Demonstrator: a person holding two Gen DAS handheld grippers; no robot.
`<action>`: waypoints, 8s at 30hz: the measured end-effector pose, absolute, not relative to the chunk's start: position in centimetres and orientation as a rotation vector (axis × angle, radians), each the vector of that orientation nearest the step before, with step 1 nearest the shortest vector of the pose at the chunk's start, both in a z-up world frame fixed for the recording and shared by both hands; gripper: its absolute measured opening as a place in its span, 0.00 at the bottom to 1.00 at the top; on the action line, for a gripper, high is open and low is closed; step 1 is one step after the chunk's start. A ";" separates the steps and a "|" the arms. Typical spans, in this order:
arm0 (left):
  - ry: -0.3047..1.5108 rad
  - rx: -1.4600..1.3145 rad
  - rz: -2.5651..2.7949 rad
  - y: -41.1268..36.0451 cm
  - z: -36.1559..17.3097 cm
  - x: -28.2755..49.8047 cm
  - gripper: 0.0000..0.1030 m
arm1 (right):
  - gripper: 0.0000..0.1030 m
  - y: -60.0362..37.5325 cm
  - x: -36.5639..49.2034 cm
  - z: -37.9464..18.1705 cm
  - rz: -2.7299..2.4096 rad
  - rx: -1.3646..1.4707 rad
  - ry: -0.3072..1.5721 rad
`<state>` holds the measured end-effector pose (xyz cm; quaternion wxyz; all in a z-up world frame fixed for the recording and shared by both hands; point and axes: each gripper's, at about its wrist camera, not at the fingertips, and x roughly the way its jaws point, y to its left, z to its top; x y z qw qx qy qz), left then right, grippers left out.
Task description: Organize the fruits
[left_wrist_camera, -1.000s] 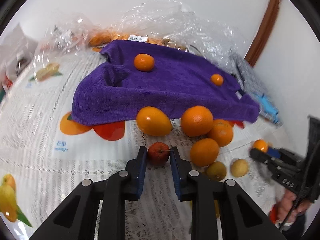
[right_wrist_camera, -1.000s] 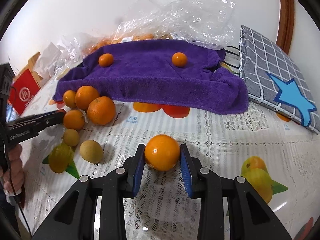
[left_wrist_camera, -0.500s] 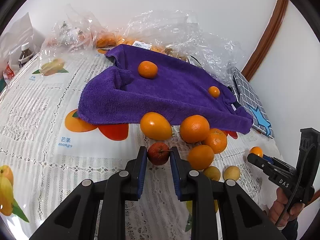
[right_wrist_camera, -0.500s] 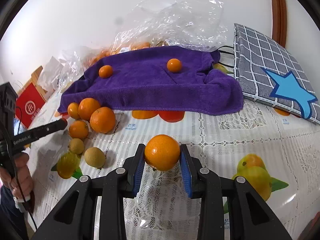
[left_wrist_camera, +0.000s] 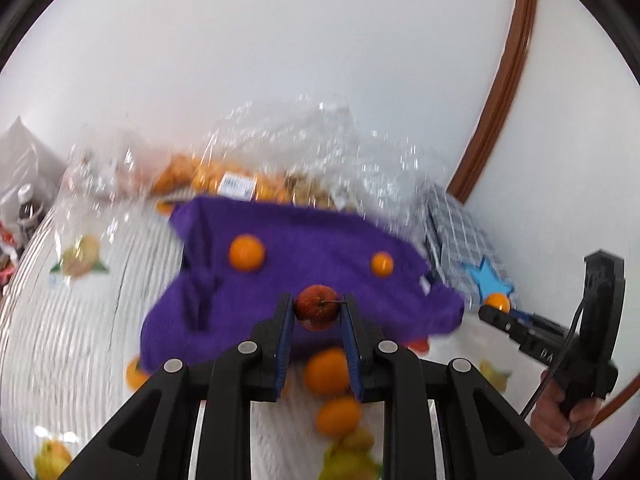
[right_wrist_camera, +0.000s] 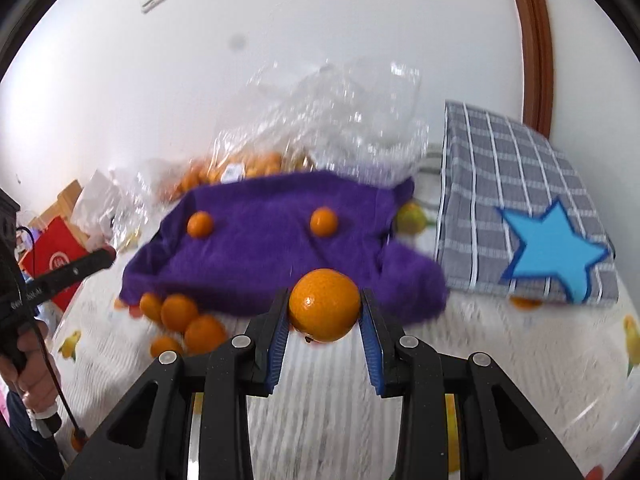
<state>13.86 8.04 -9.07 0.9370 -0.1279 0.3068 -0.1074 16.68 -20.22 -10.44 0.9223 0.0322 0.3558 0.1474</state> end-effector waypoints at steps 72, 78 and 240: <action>0.692 -0.317 -0.064 11.4 -14.6 22.5 0.22 | 0.33 -16.1 26.8 -16.4 0.337 -0.054 0.873; 0.696 -0.316 -0.056 11.7 -14.7 22.7 0.22 | 0.34 -15.8 26.9 -16.4 0.344 -0.068 0.872; 0.488 -0.347 -0.002 12.0 -11.8 13.3 0.34 | 0.28 -21.3 18.8 -8.6 0.414 0.058 0.588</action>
